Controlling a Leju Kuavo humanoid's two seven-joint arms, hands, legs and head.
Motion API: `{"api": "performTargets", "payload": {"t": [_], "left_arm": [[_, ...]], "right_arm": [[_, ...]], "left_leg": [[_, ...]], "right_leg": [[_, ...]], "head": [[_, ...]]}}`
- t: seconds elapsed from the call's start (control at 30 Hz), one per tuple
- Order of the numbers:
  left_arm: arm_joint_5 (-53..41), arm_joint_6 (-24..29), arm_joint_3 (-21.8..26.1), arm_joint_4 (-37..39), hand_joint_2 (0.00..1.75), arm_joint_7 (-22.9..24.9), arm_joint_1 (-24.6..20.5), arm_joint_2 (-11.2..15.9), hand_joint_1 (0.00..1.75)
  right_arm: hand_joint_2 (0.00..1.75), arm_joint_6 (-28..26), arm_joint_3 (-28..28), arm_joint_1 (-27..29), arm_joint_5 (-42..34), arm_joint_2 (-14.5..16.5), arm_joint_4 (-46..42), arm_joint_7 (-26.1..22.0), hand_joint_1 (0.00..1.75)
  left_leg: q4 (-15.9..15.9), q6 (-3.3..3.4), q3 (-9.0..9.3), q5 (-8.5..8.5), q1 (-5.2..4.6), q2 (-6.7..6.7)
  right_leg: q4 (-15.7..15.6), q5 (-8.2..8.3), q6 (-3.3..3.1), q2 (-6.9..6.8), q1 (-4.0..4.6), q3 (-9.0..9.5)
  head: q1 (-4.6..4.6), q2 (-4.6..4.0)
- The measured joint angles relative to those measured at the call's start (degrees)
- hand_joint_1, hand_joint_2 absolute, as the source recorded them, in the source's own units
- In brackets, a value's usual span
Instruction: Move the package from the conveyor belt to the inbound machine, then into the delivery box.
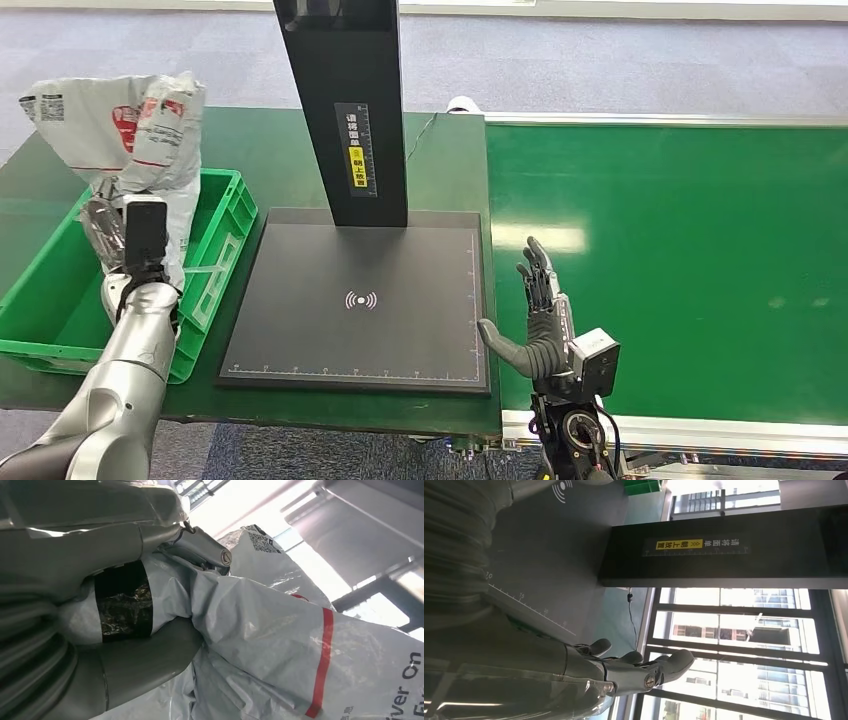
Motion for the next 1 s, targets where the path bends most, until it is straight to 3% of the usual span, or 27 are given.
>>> {"api": "performTargets", "payload": {"t": [0.2, 0.47, 0.7, 0.87, 1.0], "left_arm": [[5.6, -3.2, 3.2, -3.9, 1.75, -1.7, 0.4, 0.6, 1.75], [0.6, 0.5, 3.8, -4.6, 1.75, 1.7, -0.5, 1.6, 1.75], [-15.8, 4.4, 1.5, 1.1, 1.75, 15.3, -6.4, 4.8, 1.75], [-29.2, 2.0, -3.2, 6.5, 1.75, 29.7, -9.6, 6.3, 1.75], [-34.0, -1.6, -6.4, 9.7, 1.75, 35.3, -10.6, 6.7, 1.75]], "right_arm": [[1.75, 0.1, -0.1, -0.5, 0.2, 0.0, 0.0, 0.0, 0.00], [1.75, 0.1, -0.2, -0.5, 0.6, 0.0, 0.0, 0.0, 0.00], [1.75, 1.1, -0.1, -0.6, 0.8, 0.0, 0.0, 0.0, 0.00], [1.75, 1.5, 0.0, -0.9, 0.9, 0.0, 0.1, 0.0, 0.00], [1.75, 1.9, 0.0, -1.0, 0.9, 0.0, 0.1, 0.0, 0.00]], "left_leg": [[0.0, 0.00, -0.05, 0.00, 0.00, -0.02], [0.0, 0.00, -0.06, 0.00, 0.00, -0.02], [0.0, -0.01, -0.08, 0.01, 0.00, -0.01], [0.0, -0.01, -0.11, 0.01, 0.00, -0.01], [0.0, -0.02, -0.13, 0.01, -0.01, 0.00]], "right_leg": [[0.0, -0.01, 0.00, -0.02, 0.00, -0.03], [0.0, 0.00, -0.01, -0.01, 0.00, -0.07], [0.0, 0.00, -0.01, -0.01, 0.00, -0.11], [0.0, 0.00, -0.01, -0.01, 0.00, -0.13], [0.0, 0.00, -0.01, 0.00, -0.01, -0.15]], "head": [[-0.01, 0.00], [0.01, 0.00], [0.00, 0.00], [0.01, 0.00], [0.01, 0.00]]}}
